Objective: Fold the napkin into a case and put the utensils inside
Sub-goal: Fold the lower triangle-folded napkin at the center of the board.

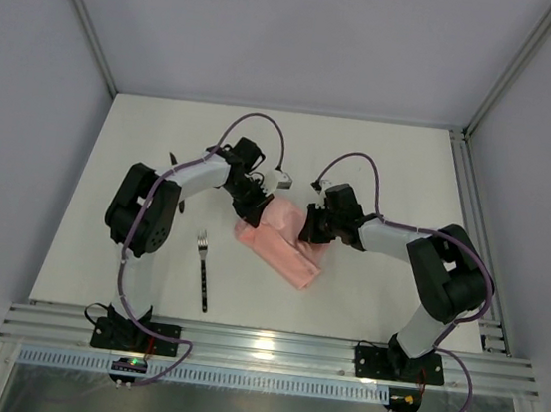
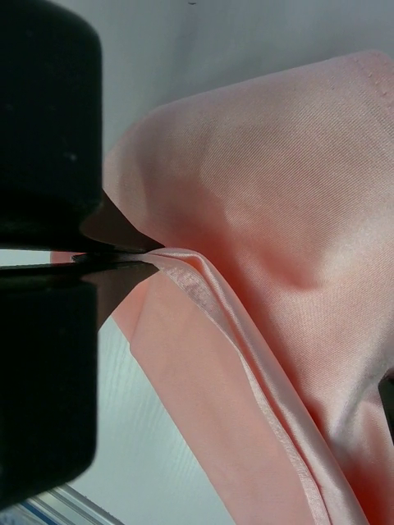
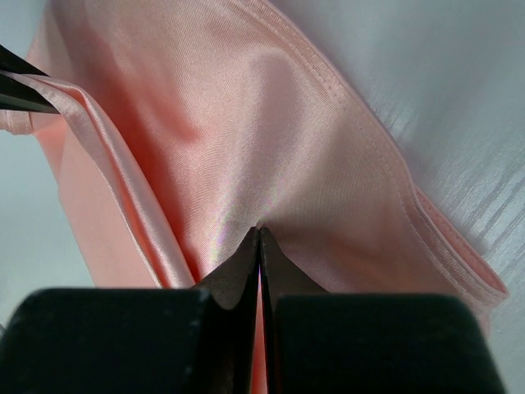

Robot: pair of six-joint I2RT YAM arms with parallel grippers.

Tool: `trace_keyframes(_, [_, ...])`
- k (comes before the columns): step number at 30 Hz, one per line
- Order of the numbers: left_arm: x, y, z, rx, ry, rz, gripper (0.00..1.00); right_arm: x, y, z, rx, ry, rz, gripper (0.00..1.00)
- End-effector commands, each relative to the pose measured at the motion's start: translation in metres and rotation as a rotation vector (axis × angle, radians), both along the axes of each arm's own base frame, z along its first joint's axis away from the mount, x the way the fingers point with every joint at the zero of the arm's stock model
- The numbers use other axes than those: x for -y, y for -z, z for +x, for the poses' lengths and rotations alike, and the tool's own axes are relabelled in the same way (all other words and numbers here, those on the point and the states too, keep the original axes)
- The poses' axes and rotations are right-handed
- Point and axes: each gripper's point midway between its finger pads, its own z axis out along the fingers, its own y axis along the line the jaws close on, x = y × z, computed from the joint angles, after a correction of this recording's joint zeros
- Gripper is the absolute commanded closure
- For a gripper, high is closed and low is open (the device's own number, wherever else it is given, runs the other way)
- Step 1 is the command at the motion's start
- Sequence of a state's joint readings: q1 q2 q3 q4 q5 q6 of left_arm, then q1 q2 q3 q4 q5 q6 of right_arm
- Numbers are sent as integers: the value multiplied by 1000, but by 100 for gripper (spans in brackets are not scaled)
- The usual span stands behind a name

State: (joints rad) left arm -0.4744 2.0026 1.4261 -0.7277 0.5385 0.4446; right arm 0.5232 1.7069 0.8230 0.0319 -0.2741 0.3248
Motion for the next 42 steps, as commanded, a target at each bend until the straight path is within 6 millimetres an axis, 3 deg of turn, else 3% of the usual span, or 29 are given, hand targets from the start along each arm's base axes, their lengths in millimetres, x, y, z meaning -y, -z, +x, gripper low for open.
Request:
trace_keyframes(1, [5, -16, 13, 54, -24, -48, 100, 12, 21, -17, -72, -5, -63, 96])
trace_keyframes(10, [12, -43, 15, 69, -39, -125, 100, 12, 21, -20, -68, -36, -67, 96])
trace_keyframes(15, [-4, -32, 35, 79, -138, -84, 100, 12, 24, -22, -74, -46, -70, 96])
trace_keyframes(25, [-1, -17, 41, 40, -146, -72, 100, 7, 22, -25, -73, -93, -44, 96])
trace_keyframes(26, [-1, -19, 44, 51, -147, -70, 100, 5, 20, -25, -64, -106, -38, 96])
trace_keyframes(31, [-6, -11, 45, 44, -127, -26, 100, 0, -11, -16, 18, -156, -24, 77])
trace_keyframes(32, [-6, -10, 45, 44, -119, -24, 100, -3, -29, -8, 64, -160, -13, 75])
trace_keyframes(36, [-5, -9, 43, 36, -99, -24, 100, -7, -66, 1, 159, -188, 2, 66])
trace_keyframes(39, [-3, -12, 43, 38, -95, -34, 100, -9, -78, 5, 210, -203, 15, 61])
trace_keyframes(42, [-2, -13, 44, 42, -96, -38, 100, -21, -76, -1, 213, -251, 63, 56])
